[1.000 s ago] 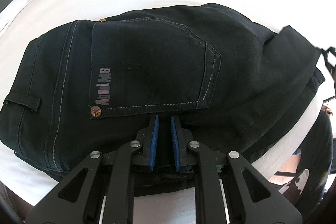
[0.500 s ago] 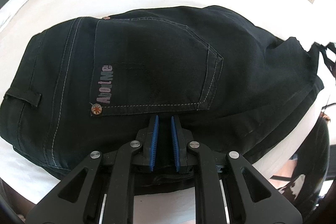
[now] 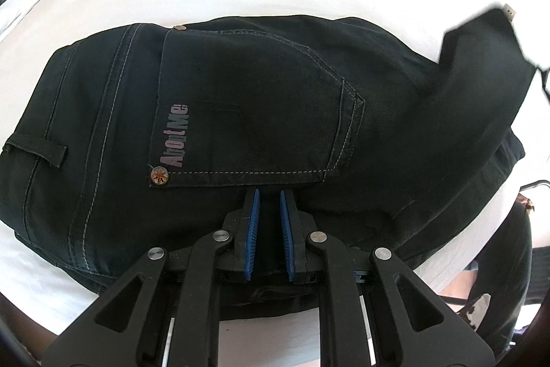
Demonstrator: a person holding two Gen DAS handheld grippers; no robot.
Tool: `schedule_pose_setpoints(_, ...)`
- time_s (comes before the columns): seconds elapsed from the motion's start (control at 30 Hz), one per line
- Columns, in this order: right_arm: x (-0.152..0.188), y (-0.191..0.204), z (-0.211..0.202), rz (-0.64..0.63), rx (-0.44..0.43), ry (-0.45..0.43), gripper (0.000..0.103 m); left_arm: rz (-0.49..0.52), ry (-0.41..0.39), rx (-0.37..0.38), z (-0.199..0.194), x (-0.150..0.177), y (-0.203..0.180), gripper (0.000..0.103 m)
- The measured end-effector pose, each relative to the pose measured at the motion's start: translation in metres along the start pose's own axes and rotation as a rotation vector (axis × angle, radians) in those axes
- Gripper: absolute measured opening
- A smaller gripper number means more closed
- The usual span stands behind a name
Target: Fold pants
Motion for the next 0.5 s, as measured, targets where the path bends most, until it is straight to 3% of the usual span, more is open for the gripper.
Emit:
schedule_pose_setpoints(0.1, 0.03, -0.097, -0.001, 0.166, 0.123, 0.026, 0.004, 0.014, 0.006, -0.01, -0.002, 0.002, -0.001, 0.012)
schedule_pose_setpoints(0.17, 0.048, -0.133, -0.002, 0.238, 0.15, 0.027, 0.004, 0.018, 0.01, -0.017, -0.002, 0.002, -0.003, 0.012)
schedule_pose_setpoints(0.37, 0.045, -0.118, -0.004, 0.185, 0.154, -0.024, 0.004, 0.021, 0.011, -0.036, -0.005, 0.004, -0.005, 0.012)
schedule_pose_setpoints(0.5, 0.05, -0.128, -0.012, 0.2, 0.182, -0.057, 0.004, 0.03, 0.013, -0.05, -0.008, 0.004, -0.007, 0.012)
Point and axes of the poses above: each gripper's, at about its wrist camera, not at the fingertips, and z roughly the way its jaws point, y to its left, x to its underside, the point moved 9 cm from there along z, roughly the way its jaws point, and after that the axes turned 3 degrees about x, right-handed, at the moved point
